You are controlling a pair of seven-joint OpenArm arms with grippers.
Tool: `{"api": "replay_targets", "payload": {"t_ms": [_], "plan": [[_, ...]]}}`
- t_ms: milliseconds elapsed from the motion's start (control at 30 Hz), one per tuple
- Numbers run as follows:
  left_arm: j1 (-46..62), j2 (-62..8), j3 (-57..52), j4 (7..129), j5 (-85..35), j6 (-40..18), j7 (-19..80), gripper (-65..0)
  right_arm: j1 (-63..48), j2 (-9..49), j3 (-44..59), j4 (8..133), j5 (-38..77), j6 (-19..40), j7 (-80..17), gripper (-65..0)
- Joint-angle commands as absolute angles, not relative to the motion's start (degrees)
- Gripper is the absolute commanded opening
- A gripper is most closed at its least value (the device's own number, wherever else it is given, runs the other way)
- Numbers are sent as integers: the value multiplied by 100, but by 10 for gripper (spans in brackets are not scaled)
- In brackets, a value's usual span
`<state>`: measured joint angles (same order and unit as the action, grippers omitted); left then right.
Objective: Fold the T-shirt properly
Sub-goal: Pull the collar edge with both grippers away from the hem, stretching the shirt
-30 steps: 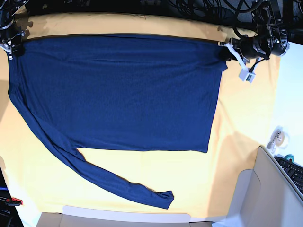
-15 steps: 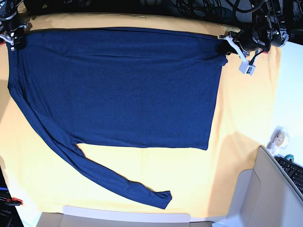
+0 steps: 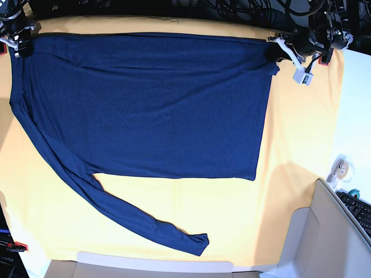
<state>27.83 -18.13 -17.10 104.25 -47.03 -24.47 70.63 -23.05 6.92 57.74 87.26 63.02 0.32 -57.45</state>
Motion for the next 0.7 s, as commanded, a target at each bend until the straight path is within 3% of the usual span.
{"api": "replay_targets", "payload": {"t_ms": [0,167,667], "plan": [[2870,-1877,-1736,10642,-4611,-2448,7257,-650,-2457,664,5763,8673,5763,-233,-6026,-650],[2993,-1877,-1851,10958,-4611,-2440,7275,-650,-2413,664,5798,8681,5763,-233,-6440,-650],[2853,-1877,-1912,10941,-4567,-2440,7292,-650,-2422,514,5771,8646,5763,-233,-6484,-650]]}}
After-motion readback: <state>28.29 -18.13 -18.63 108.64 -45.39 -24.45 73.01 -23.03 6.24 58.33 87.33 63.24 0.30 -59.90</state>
